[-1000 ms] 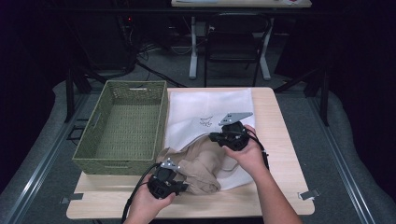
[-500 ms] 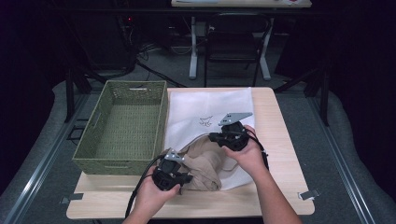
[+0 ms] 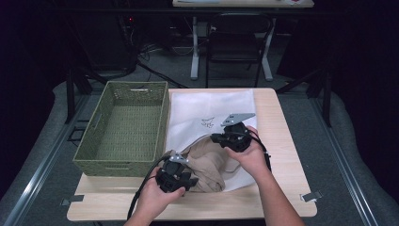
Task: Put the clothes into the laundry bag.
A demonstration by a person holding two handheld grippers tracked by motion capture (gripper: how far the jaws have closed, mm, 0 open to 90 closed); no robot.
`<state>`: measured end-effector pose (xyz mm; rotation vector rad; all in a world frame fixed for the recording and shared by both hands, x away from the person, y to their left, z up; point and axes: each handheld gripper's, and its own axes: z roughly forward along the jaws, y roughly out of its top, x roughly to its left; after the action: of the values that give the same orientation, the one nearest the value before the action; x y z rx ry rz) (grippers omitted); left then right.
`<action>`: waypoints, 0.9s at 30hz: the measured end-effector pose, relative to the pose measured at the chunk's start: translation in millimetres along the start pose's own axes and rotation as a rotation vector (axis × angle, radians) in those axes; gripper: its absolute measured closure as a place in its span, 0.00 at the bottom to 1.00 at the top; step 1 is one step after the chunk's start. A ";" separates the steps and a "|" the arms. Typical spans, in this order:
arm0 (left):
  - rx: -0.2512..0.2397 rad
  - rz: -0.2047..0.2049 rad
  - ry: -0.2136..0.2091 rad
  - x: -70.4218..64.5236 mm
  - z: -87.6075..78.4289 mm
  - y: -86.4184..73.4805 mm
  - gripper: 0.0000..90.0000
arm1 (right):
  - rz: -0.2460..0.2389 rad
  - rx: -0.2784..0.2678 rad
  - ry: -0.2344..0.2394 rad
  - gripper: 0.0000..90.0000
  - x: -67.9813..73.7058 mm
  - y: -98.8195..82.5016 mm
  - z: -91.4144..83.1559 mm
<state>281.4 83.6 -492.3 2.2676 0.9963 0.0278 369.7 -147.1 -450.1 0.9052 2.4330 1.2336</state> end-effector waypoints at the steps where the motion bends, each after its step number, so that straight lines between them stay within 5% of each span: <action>1: 0.001 0.009 0.009 -1.0 -1.3 -1.5 0.66 | 0.000 0.000 0.000 0.97 0.0 -0.1 0.0; 8: 0.006 0.039 0.083 -7.0 -9.4 -13.7 0.58 | 0.002 -0.001 0.000 0.97 -0.5 -0.3 0.2; 15: 0.036 0.020 0.063 -8.1 -10.5 -27.4 0.55 | 0.003 -0.002 0.001 0.97 -0.4 -0.3 0.5; 27: 0.054 0.007 0.117 -5.0 0.3 -37.6 0.42 | 0.002 -0.002 0.000 0.97 0.3 -0.1 0.9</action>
<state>253.5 98.9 -512.9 2.3413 1.0610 0.1402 369.9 -146.4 -450.7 0.9069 2.4313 1.2368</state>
